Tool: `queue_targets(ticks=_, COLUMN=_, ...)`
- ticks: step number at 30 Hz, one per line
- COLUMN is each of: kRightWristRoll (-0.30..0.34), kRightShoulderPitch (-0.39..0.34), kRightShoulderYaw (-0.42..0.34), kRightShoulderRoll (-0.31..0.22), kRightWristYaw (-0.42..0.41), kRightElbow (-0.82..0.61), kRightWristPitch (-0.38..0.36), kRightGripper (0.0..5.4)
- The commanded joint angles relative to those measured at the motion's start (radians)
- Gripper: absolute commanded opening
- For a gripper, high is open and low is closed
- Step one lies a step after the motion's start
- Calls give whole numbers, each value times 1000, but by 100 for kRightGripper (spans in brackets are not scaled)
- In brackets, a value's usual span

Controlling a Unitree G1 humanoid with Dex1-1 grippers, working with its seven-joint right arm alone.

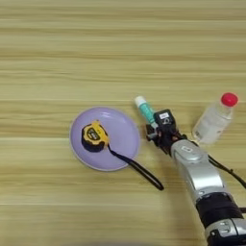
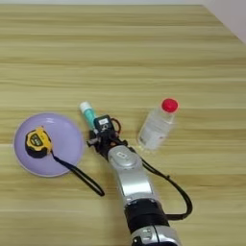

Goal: Move the objects on the table

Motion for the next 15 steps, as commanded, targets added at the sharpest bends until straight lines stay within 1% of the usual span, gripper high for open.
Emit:
queue_targets(ticks=1, kRightWristRoll=-6, kRightShoulderPitch=-61, kRightShoulderYaw=-16, kRightShoulderRoll=-34, kRightWristYaw=-20, kRightElbow=-30, kRightWristPitch=-8, kRightGripper=167)
queue_targets(ticks=11, kRightWristRoll=-28, kRightShoulderPitch=-66, kRightShoulderYaw=6, kRightShoulderRoll=-42, kRightWristYaw=-13, kRightElbow=16, kRightWristPitch=14, kRightGripper=167)
queue_targets(ticks=15, kRightWristRoll=-30, kRightShoulderPitch=-69, kRightShoulderYaw=13, kRightShoulderRoll=-43, kRightWristYaw=-9, kRightElbow=32, kRightWristPitch=11, kRightGripper=167)
